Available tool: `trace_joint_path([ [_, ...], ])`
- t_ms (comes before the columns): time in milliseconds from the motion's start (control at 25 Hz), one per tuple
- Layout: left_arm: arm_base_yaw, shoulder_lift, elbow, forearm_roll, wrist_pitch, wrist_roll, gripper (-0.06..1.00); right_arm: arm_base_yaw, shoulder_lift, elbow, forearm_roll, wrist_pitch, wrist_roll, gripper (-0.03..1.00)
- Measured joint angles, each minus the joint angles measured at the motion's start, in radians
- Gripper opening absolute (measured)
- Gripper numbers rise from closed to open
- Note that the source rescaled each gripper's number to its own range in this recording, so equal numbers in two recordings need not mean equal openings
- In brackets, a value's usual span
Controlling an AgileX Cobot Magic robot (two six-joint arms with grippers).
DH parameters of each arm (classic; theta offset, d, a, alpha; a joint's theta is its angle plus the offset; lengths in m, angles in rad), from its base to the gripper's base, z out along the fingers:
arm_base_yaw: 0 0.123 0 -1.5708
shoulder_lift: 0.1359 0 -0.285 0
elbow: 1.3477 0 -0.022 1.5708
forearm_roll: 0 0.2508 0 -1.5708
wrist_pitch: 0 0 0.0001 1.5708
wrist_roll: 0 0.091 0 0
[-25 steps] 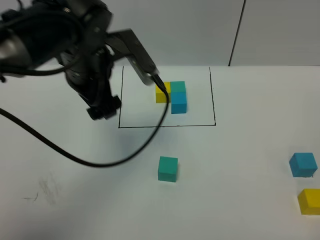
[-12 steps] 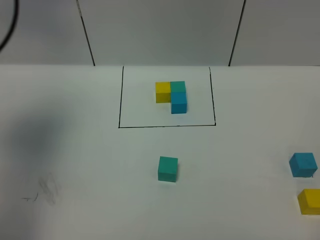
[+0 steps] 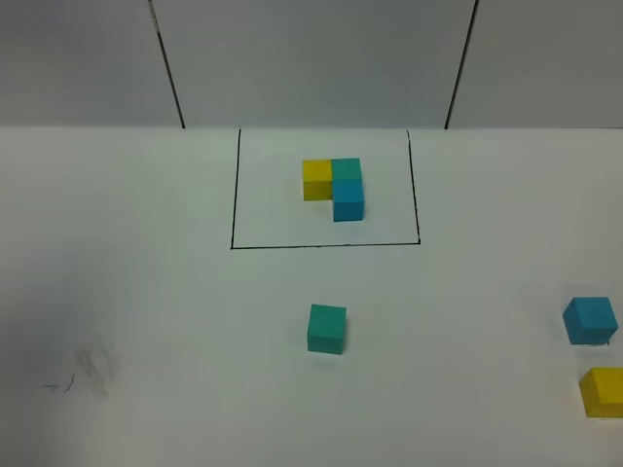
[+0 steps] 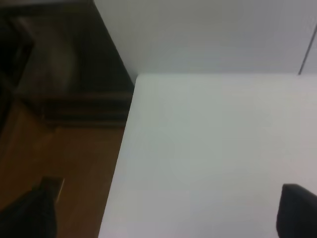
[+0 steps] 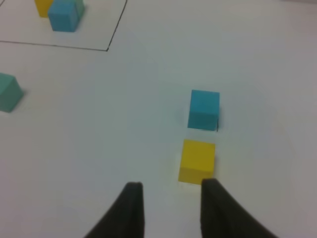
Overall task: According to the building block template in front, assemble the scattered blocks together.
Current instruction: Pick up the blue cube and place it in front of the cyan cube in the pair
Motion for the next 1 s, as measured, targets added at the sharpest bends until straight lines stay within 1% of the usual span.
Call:
trace_joint_path([
  [80, -0.002, -0.096, 0.054, -0.025, 0.000, 0.000, 0.95, 0.000, 0.000, 0.000, 0.000, 0.000, 0.000, 0.00],
  [200, -0.025, -0.238, 0.185, -0.061, 0.000, 0.009, 0.94, 0.000, 0.000, 0.000, 0.000, 0.000, 0.000, 0.00],
  [480, -0.097, -0.561, 0.495, -0.089, 0.000, 0.021, 0.92, 0.000, 0.000, 0.000, 0.000, 0.000, 0.000, 0.00],
  [640, -0.147, -0.721, 0.617, -0.175, -0.002, 0.021, 0.92, 0.000, 0.000, 0.000, 0.000, 0.000, 0.000, 0.00],
  [760, -0.152, -0.815, 0.702, -0.210, -0.022, 0.023, 0.91, 0.000, 0.000, 0.000, 0.000, 0.000, 0.000, 0.00],
  [1000, -0.152, -0.941, 0.865, -0.220, -0.040, 0.023, 0.90, 0.000, 0.000, 0.000, 0.000, 0.000, 0.000, 0.00],
])
